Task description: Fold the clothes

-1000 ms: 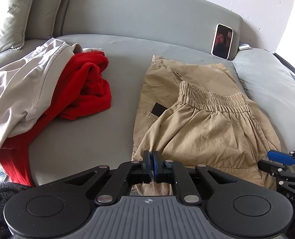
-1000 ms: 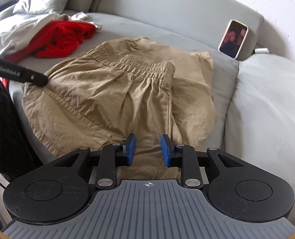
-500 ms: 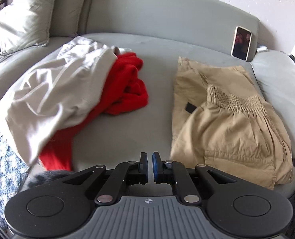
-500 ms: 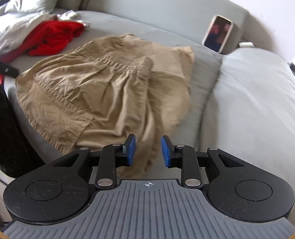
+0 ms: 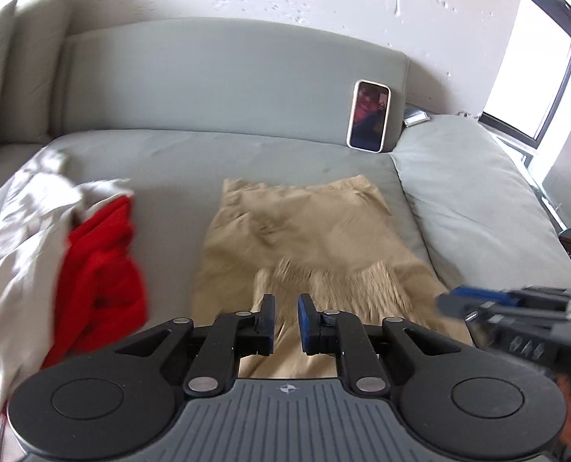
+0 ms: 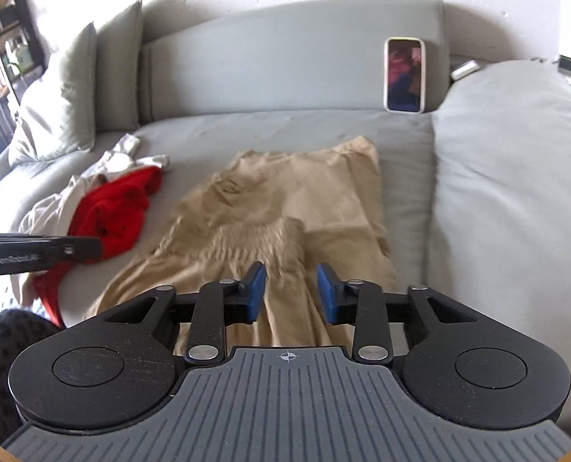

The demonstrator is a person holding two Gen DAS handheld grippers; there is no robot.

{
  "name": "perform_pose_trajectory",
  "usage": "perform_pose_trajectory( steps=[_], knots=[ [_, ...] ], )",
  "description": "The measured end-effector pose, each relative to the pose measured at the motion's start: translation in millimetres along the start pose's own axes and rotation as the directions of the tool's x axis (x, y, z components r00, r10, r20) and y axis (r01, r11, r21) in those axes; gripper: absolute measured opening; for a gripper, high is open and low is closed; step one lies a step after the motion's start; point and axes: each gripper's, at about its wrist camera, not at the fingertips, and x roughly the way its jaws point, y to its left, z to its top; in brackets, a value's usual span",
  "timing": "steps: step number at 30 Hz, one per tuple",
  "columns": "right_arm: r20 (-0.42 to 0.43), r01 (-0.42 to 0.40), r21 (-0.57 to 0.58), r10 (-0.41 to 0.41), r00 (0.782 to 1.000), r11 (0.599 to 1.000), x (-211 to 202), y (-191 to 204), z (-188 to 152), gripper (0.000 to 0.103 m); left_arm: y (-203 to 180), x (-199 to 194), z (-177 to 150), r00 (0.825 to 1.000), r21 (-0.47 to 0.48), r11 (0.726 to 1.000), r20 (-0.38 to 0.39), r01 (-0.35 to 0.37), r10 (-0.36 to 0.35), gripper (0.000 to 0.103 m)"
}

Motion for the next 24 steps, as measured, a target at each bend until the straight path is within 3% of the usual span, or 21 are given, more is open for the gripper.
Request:
perform_pose_trajectory(
  steps=[4,7,12,13,14,15,20,24],
  knots=[
    [-0.019,-0.027,0.014,0.028,0.999,1.0,39,6,12,0.025,4,62,8,0.996,-0.032,0.999,-0.086,-0.037,0.034,0.012],
    [-0.026,0.017,-0.028,-0.018,0.999,0.999,74,10,14,0.025,13,93,-1,0.989,-0.039,0.998,-0.141,-0.04,0.034,0.012],
    [-0.12,0.056,-0.064,-0.063,0.991,0.996,116,1,7,0.028,13,84,1,0.987,-0.014,0.999,-0.153,-0.045,0.042,0.014],
    [-0.126,0.047,-0.043,-0.053,0.991,0.998,111,-1,11,0.029,13,76,3,0.987,-0.008,0.998,-0.153,-0.055,0.053,0.02],
    [-0.129,0.039,-0.022,-0.042,0.991,0.999,105,-3,15,0.029,13,67,4,0.987,-0.006,0.998,-0.152,-0.061,0.059,0.035],
    [-0.126,0.032,-0.001,-0.032,0.992,0.999,95,-5,18,0.033,15,56,4,0.989,-0.014,0.999,-0.144,-0.047,0.045,0.044],
    [-0.107,-0.043,0.119,0.056,0.993,0.992,20,-31,19,0.042,24,5,7,0.994,-0.055,0.998,-0.102,0.02,-0.026,0.046],
    [-0.11,-0.045,0.155,0.063,0.992,0.987,-34,-44,19,0.046,31,-36,11,0.995,-0.084,0.994,-0.064,0.074,-0.08,0.053]
  ],
)
